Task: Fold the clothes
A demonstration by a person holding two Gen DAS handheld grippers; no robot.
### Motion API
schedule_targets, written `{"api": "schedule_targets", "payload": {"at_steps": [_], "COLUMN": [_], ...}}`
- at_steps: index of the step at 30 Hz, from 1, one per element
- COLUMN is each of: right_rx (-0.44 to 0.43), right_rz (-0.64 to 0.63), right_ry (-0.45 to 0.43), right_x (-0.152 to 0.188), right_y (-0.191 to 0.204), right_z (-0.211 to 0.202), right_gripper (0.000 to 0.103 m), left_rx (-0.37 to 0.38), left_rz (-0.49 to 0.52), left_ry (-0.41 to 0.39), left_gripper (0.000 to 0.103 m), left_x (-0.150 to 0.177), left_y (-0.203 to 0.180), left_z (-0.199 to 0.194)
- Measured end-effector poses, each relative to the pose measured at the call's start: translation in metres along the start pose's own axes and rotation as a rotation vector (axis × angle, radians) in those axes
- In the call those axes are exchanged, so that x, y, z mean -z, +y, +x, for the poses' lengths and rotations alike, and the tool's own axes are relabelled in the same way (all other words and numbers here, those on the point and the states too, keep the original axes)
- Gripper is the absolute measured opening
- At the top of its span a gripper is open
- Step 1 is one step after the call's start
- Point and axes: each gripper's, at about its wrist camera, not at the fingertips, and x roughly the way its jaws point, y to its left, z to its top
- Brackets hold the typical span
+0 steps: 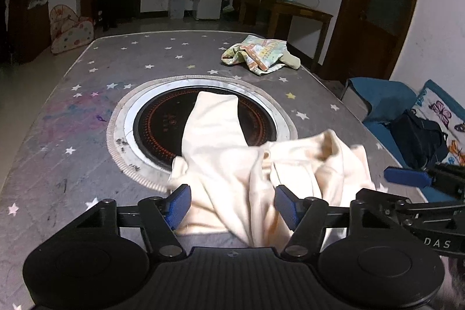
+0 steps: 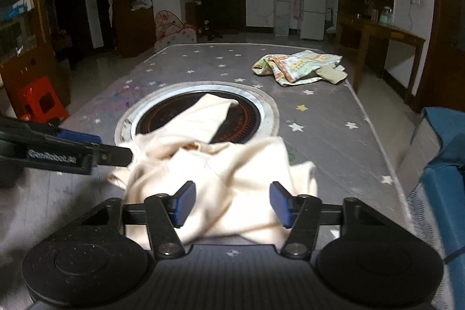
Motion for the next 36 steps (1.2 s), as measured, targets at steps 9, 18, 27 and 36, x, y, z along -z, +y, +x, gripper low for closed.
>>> {"api": "schedule_targets", "payload": {"at_steps": [9,18,27,36], "right_rx": [-0.067,-0.09,-0.118,-0.205], "right_rz": [0.093,0.114,0.079,0.007], "right_ry": [0.044,0.019,-0.084,-0.066], "right_x": [-0.014,-0.003,0.005,0.042], "right_y": [-0.004,-0.007,-0.007,0.003], "right_z": [0.037,0.026,-0.046,-0.122], "right_gripper": [0.033,0.009,0.008,0.008], "left_rx": [0.049,0.128,0.169,0.231], "left_rz": [-0.059,-0.112,-0.138,-0.125], "left_ry": [0.085,0.067,-0.037,-0.085], "left_gripper": [0.041,0.01,0.009,0.009], "left_x": [-0.008,-0.005,0.004,0.047], "left_y": [0.003,0.015,0.03,0.051], "left_z": [0.038,0.028,-0.035,-0.108]}}
